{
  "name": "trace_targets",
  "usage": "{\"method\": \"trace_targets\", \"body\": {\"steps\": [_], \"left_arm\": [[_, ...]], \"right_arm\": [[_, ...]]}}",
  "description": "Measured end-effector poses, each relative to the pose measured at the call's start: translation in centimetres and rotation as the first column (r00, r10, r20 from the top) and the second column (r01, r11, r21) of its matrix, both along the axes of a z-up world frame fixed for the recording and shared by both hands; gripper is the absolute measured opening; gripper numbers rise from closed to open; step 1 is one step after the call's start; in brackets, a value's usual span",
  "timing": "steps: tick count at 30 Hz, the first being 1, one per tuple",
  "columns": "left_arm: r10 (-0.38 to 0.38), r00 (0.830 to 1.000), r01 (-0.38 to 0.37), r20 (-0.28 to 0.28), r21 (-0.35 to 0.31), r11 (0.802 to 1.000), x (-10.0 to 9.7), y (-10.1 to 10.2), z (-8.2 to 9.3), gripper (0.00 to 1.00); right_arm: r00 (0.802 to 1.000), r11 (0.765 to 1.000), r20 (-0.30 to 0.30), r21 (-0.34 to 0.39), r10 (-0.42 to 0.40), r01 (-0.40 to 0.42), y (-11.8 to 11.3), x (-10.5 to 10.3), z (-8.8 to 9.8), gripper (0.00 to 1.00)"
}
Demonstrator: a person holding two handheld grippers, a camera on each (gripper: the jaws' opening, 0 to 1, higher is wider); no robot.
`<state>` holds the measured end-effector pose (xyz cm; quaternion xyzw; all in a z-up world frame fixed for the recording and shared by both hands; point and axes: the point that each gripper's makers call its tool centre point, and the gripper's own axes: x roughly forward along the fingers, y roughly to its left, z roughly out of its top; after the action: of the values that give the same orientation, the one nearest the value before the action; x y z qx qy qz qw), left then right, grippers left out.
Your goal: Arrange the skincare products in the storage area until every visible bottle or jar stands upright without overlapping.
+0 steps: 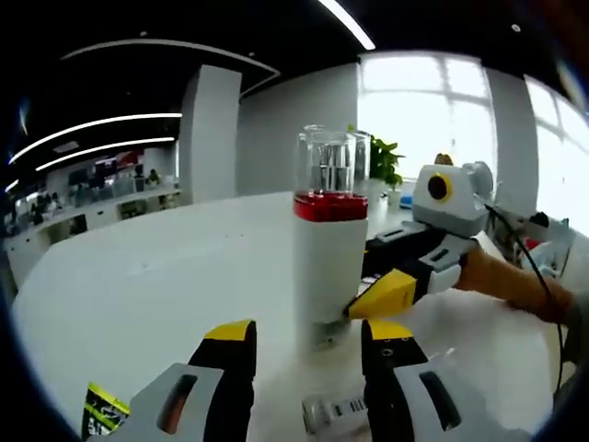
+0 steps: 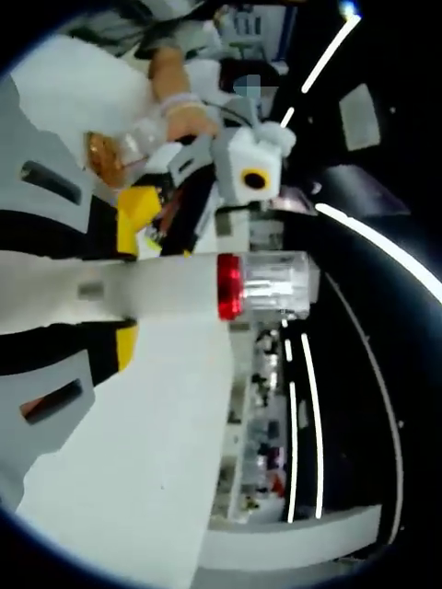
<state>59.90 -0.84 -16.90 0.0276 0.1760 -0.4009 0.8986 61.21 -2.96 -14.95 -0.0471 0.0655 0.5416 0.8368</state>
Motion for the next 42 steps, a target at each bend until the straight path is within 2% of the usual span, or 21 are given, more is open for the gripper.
{"method": "trace_targets", "body": {"steps": [7, 12, 18, 26, 27, 31, 42], "left_arm": [[-0.006, 1.000, 0.006, 0.012, 0.020, 1.000, -0.1, -0.3, -0.3, 0.45], [0.003, 0.999, -0.005, 0.036, 0.062, 0.998, 0.2, -0.4, -0.7, 0.45], [-0.006, 0.999, 0.002, 0.051, 0.085, 0.996, 0.1, -0.6, -0.8, 0.44], [-0.042, 0.998, 0.036, 0.056, 0.097, 0.995, -0.4, -1.5, -1.0, 0.40], [-0.050, 0.998, 0.046, 0.036, 0.106, 0.993, -0.7, -1.5, -1.2, 0.39], [-0.066, 0.997, 0.060, 0.050, 0.105, 0.993, -1.0, -1.9, -1.0, 0.37], [-0.063, 0.997, 0.056, 0.054, 0.120, 0.991, -1.1, -1.8, -1.1, 0.37]], "right_arm": [[0.999, 0.999, 0.043, -0.050, 0.003, 0.000, 0.1, 0.1, 0.3, 0.24], [0.997, 0.997, 0.064, -0.064, -0.033, 0.037, 0.2, -0.2, 0.3, 0.24], [0.997, 0.996, 0.028, -0.051, -0.070, 0.071, 0.2, -0.4, 0.3, 0.26], [0.992, 0.990, 0.035, -0.073, -0.119, 0.121, -0.8, -0.4, 0.6, 0.27], [0.992, 0.990, 0.032, -0.071, -0.123, 0.125, -0.8, -0.4, 0.6, 0.27], [0.991, 0.988, 0.031, -0.088, -0.127, 0.129, -0.9, -0.4, 0.4, 0.27], [0.989, 0.984, 0.026, -0.103, -0.146, 0.148, -1.6, -0.1, 0.3, 0.30]]}}
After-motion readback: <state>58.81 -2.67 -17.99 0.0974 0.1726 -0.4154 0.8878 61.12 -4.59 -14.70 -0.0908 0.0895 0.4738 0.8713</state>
